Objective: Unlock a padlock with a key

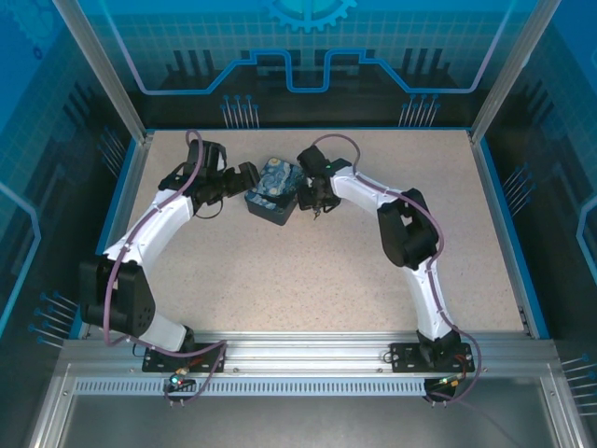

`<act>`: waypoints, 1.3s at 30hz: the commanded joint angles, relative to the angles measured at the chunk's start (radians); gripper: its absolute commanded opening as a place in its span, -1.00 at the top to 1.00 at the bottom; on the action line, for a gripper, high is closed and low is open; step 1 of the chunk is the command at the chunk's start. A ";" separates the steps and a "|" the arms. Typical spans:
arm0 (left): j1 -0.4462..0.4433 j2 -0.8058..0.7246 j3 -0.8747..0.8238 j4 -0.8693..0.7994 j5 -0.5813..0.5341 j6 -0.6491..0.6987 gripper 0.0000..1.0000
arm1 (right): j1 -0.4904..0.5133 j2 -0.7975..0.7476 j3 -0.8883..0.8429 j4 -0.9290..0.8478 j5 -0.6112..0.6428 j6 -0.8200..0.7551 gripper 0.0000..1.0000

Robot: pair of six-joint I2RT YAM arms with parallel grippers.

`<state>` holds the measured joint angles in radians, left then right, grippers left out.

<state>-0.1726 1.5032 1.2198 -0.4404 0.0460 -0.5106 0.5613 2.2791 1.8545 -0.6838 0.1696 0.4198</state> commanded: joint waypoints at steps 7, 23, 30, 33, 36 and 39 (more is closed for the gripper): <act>0.010 -0.029 -0.031 0.008 0.030 -0.030 -0.98 | -0.011 0.092 0.077 -0.065 0.030 0.011 0.00; 0.010 -0.051 -0.042 0.000 0.029 -0.031 -0.98 | -0.082 -0.108 -0.205 0.030 0.048 0.053 0.46; 0.010 -0.075 -0.067 0.004 0.031 -0.037 -0.98 | -0.143 -0.328 -0.463 0.105 0.055 0.078 0.46; 0.010 -0.084 -0.080 0.006 0.031 -0.039 -0.98 | -0.172 -0.369 -0.530 0.124 0.044 0.085 0.38; 0.010 -0.094 -0.093 0.002 0.030 -0.038 -0.98 | -0.194 -0.380 -0.561 0.121 0.040 0.088 -0.07; 0.010 -0.111 -0.107 -0.005 0.027 -0.033 -0.98 | -0.215 -0.439 -0.601 0.138 0.020 0.102 -0.55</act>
<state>-0.1726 1.4330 1.1362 -0.4374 0.0578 -0.5369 0.3687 1.9034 1.2888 -0.5636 0.2035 0.5041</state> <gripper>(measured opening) 0.990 0.679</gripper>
